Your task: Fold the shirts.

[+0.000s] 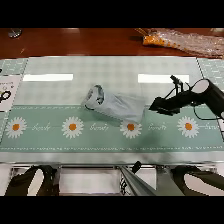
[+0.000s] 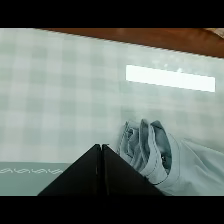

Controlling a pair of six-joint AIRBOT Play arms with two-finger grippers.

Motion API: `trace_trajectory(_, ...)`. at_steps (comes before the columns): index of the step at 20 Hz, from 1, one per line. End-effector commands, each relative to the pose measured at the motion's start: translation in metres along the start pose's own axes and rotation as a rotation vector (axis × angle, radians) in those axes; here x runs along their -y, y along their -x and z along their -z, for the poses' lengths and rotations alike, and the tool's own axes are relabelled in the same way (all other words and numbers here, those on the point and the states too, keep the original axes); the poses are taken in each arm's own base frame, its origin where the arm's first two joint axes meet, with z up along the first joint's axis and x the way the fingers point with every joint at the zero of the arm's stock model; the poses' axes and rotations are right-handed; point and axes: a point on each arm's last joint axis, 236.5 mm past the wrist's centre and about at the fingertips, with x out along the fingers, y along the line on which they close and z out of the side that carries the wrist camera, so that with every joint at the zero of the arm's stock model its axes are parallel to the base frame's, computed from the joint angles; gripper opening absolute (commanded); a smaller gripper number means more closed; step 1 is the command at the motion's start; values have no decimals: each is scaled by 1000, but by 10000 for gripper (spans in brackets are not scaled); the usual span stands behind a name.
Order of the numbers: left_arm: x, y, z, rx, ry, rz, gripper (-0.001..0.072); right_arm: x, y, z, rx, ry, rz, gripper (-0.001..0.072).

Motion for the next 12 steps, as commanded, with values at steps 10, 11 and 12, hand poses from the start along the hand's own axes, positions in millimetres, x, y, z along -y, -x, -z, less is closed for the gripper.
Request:
trace_trajectory(10, -11, -20, 16, -102, 29, -3, 60, -63, -68, 1, 64, -156, -210, 47)
trace_trajectory(11, -11, -20, 16, -103, 29, -3, 60, -70, -55, -6, 80, -91, -225, 28)
trace_trajectory(12, -11, -20, 16, -103, 29, -4, 60, -79, -37, -14, 105, -29, -240, 28)
